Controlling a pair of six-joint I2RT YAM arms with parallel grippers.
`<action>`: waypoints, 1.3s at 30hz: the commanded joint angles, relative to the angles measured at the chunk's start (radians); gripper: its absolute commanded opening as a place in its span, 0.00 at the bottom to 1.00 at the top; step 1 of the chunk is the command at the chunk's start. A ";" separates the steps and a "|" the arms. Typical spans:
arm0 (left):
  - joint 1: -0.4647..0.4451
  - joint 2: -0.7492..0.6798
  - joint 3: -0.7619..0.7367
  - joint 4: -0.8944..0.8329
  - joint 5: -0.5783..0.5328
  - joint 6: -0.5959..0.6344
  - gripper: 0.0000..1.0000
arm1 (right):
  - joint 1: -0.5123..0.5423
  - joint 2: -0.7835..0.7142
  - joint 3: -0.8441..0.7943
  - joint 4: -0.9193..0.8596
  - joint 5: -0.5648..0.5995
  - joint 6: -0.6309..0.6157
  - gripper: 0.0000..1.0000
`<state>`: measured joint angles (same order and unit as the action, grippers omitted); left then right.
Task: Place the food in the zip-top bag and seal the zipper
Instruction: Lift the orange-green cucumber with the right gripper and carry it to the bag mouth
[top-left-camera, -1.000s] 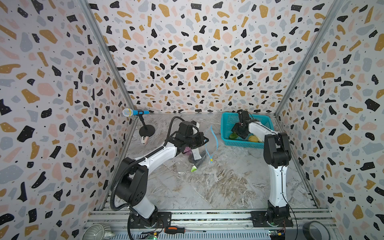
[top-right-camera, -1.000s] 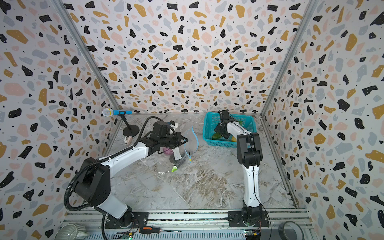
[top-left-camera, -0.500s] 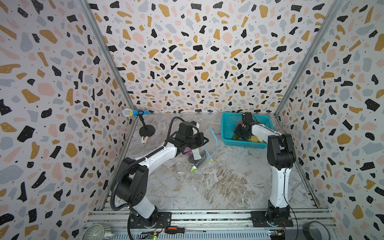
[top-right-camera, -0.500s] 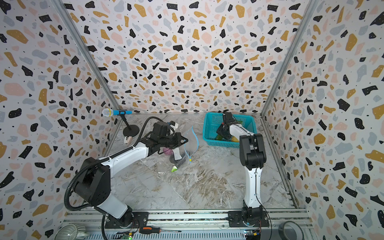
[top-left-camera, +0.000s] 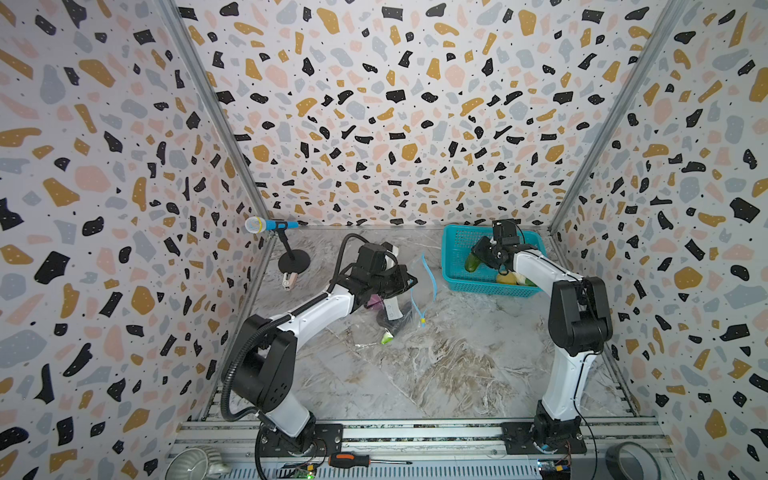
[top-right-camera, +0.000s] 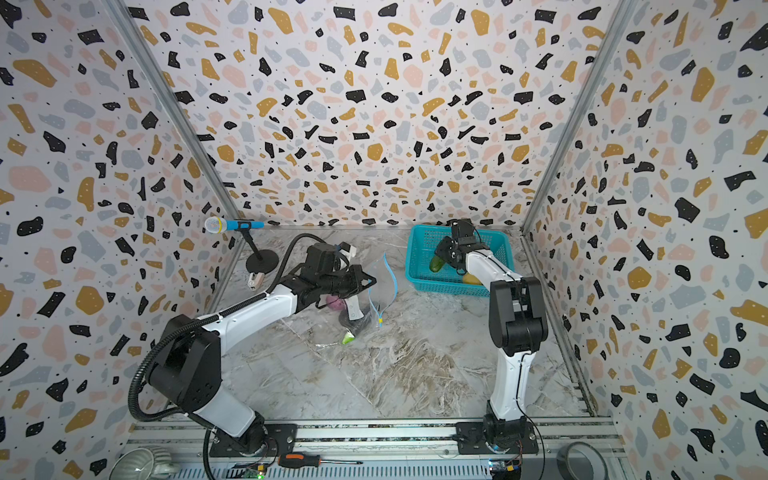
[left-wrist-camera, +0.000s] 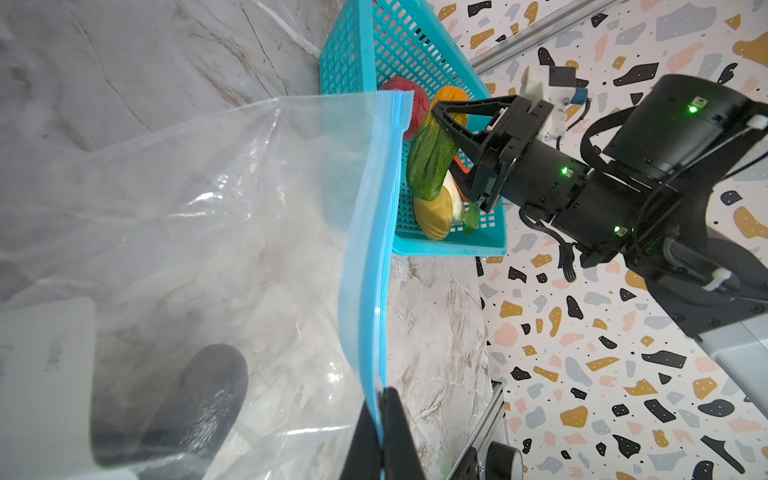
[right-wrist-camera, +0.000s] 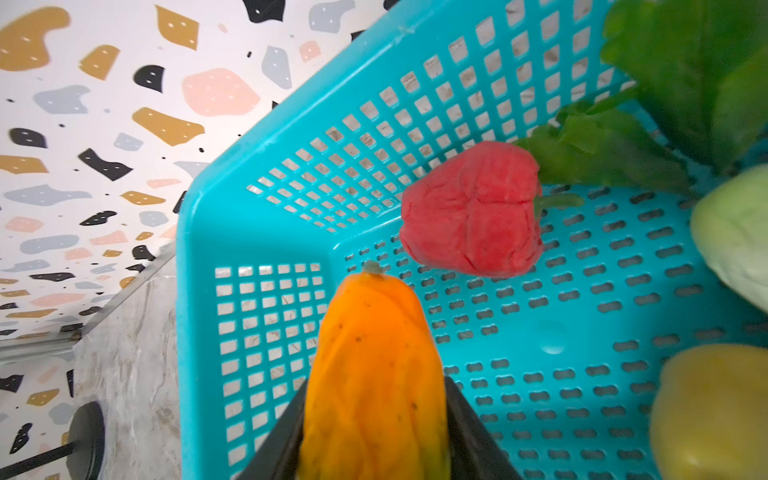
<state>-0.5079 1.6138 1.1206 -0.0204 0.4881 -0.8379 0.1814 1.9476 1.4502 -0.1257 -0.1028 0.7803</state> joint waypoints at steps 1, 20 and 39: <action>0.000 -0.001 0.014 0.022 -0.004 -0.009 0.00 | 0.006 -0.106 -0.087 0.150 -0.011 0.005 0.45; -0.001 -0.001 0.095 -0.046 -0.024 0.009 0.00 | 0.245 -0.386 -0.366 0.516 0.101 -0.065 0.44; -0.002 -0.034 0.116 -0.083 -0.043 0.028 0.00 | 0.442 -0.376 -0.411 0.534 0.063 -0.070 0.44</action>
<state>-0.5079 1.6146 1.2098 -0.1047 0.4538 -0.8253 0.6083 1.5959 1.0424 0.3828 -0.0349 0.7265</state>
